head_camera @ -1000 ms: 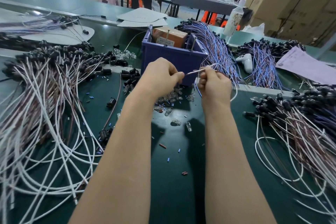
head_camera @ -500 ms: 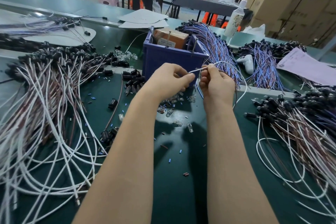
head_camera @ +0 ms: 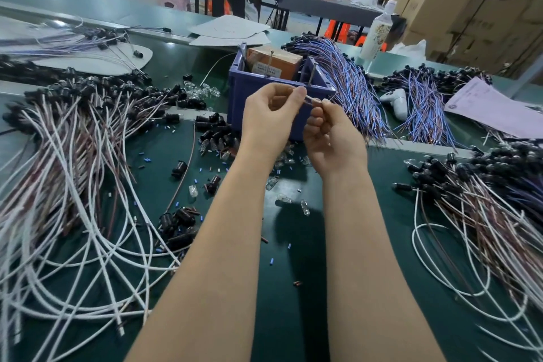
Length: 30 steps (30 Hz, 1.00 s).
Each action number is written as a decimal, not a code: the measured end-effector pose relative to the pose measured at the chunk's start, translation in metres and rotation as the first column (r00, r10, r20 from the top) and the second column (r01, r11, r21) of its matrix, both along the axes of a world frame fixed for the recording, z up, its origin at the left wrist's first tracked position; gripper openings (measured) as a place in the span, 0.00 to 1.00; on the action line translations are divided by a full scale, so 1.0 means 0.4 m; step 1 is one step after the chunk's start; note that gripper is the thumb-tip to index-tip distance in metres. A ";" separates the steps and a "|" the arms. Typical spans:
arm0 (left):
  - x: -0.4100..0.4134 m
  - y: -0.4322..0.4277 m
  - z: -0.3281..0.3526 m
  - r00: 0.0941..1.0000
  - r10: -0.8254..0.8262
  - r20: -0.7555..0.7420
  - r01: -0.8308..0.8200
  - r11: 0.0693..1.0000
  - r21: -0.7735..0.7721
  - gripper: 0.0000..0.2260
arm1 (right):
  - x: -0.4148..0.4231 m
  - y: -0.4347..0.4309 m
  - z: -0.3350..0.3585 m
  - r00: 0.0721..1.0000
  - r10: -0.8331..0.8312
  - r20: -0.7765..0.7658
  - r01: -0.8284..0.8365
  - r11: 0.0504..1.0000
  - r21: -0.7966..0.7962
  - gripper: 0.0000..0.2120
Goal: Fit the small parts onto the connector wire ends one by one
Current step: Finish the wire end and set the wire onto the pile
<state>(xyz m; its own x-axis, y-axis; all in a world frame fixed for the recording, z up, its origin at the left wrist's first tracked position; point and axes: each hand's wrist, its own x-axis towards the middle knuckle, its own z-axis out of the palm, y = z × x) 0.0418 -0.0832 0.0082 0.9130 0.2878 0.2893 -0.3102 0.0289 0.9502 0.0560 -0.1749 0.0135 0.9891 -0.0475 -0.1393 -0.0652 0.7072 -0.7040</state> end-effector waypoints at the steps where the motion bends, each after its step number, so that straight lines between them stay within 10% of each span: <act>1: 0.002 -0.004 -0.006 1.000 -0.012 -0.001 0.012 1.000 -0.026 0.03 | 0.000 -0.001 0.003 0.999 0.029 -0.016 -0.028 0.996 0.088 0.11; 5: 0.010 -0.015 -0.028 0.988 -0.147 -0.037 0.148 0.989 0.020 0.06 | 0.002 -0.013 0.003 0.992 0.109 -0.067 -0.084 0.951 0.297 0.13; 11: 0.014 -0.028 -0.027 0.997 -0.070 0.036 0.068 0.996 0.065 0.07 | -0.002 0.004 0.001 0.981 0.169 -0.097 -0.149 0.970 0.190 0.28; 22: 0.005 -0.006 -0.014 0.986 0.116 0.120 -0.154 0.912 0.381 0.03 | -0.006 0.011 0.003 0.995 0.089 -0.053 -0.083 0.990 0.112 0.13; 30: 0.000 -0.008 0.002 0.976 -0.035 -0.217 0.011 0.994 -0.113 0.09 | -0.001 0.021 -0.002 1.000 -0.013 -0.024 0.014 0.997 0.076 0.12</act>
<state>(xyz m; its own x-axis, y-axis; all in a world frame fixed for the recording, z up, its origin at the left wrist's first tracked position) 0.0418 -0.0865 0.0092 0.9572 0.2851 0.0502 -0.0939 0.1418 0.9854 0.0557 -0.1665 0.0129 0.9848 -0.0493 -0.1663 -0.0711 0.7597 -0.6464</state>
